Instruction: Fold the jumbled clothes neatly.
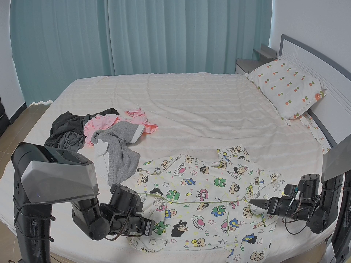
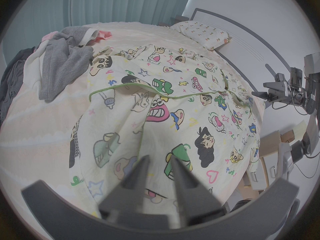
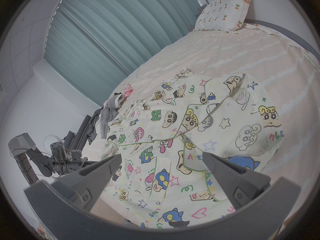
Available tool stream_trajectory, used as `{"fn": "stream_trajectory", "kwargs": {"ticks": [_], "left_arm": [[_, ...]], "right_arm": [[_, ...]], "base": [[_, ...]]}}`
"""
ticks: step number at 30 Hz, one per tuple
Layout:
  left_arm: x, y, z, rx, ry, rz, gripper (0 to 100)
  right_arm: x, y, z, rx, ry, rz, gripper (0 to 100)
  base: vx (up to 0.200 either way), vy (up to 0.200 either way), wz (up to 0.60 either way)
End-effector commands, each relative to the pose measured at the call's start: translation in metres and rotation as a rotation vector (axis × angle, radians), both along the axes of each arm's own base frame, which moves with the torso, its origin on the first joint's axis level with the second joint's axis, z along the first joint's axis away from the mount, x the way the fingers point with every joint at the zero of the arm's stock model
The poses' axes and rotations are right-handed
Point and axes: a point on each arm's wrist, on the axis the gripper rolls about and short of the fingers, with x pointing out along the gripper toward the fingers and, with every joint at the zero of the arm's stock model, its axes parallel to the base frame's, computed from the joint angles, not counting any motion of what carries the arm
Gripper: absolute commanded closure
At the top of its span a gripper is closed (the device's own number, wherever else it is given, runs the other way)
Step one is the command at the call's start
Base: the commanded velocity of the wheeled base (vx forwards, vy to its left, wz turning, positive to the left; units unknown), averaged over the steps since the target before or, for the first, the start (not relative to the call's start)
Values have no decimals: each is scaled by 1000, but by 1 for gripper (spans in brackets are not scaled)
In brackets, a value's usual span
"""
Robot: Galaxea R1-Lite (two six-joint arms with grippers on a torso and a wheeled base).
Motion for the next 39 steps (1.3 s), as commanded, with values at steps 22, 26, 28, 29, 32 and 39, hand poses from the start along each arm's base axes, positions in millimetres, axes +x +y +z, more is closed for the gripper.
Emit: {"fn": "stream_trajectory", "kwargs": {"ticks": [22,26,28,29,32,39], "left_arm": [[1,2,-5,25,-4,10,0],[1,1,-6,26,-3,6,0],[1,0,-6,25,-4,2,0],[1,0,-6,25,-4,2,100],[1,-1,-6,26,-3,1,100],[-1,-1,-6,30,0,-2,100]], "right_arm": [[1,0,2,3,-14,1,0],[1,0,2,3,-16,1,0],[1,0,2,3,-16,1,0],[1,0,2,3,-16,1,0],[1,0,2,3,-16,1,0],[0,0,2,3,-14,1,0]], "base": [[0,0,0],[0,0,0],[0,0,0],[0,0,0],[0,0,0],[0,0,0]]}}
